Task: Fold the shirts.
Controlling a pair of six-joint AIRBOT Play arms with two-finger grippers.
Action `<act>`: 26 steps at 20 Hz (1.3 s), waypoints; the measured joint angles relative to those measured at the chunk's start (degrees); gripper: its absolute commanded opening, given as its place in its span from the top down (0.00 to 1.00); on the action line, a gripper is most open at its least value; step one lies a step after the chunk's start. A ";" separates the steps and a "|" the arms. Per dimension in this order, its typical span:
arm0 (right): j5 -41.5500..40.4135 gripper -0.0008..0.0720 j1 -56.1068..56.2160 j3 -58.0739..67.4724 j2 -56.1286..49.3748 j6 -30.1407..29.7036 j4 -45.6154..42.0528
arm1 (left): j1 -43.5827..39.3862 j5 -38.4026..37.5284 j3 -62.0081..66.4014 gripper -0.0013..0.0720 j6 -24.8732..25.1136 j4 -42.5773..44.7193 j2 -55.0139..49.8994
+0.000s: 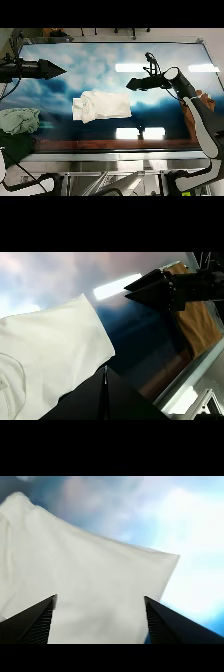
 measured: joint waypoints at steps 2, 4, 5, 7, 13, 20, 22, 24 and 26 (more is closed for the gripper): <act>1.79 0.08 -1.75 -1.27 -2.19 1.51 -0.61 | 0.00 0.02 -0.02 0.96 0.04 -0.02 0.00; 2.84 0.08 -2.54 -1.95 -5.42 2.38 -0.31 | 0.00 0.02 -0.02 0.96 0.13 -0.13 0.00; 3.52 0.09 -2.60 -2.14 -7.08 2.43 0.52 | 0.00 0.02 -0.02 0.96 0.13 -0.20 0.00; 3.89 0.12 -2.38 -2.38 -10.25 1.66 3.58 | 0.00 0.02 -0.02 0.96 0.13 -0.20 0.00; 2.80 0.74 -0.63 -2.49 -15.50 -3.06 12.87 | 0.00 -0.02 -0.02 0.96 0.09 -0.17 0.02; 5.75 0.96 -1.22 0.00 -10.62 -11.47 22.18 | 0.00 -0.39 -0.07 0.96 -0.04 -0.15 0.02; 5.64 0.96 -3.26 2.58 -6.03 -11.87 23.37 | 0.00 -0.59 -0.07 0.96 -0.04 -0.13 0.02; 5.44 0.96 -6.84 5.33 -0.70 -10.73 24.22 | 0.00 -1.05 -0.07 0.96 -0.02 -0.13 0.02; 4.94 0.96 -11.74 7.23 3.96 -8.57 24.33 | 0.00 -1.51 -0.07 0.96 0.00 -0.13 0.02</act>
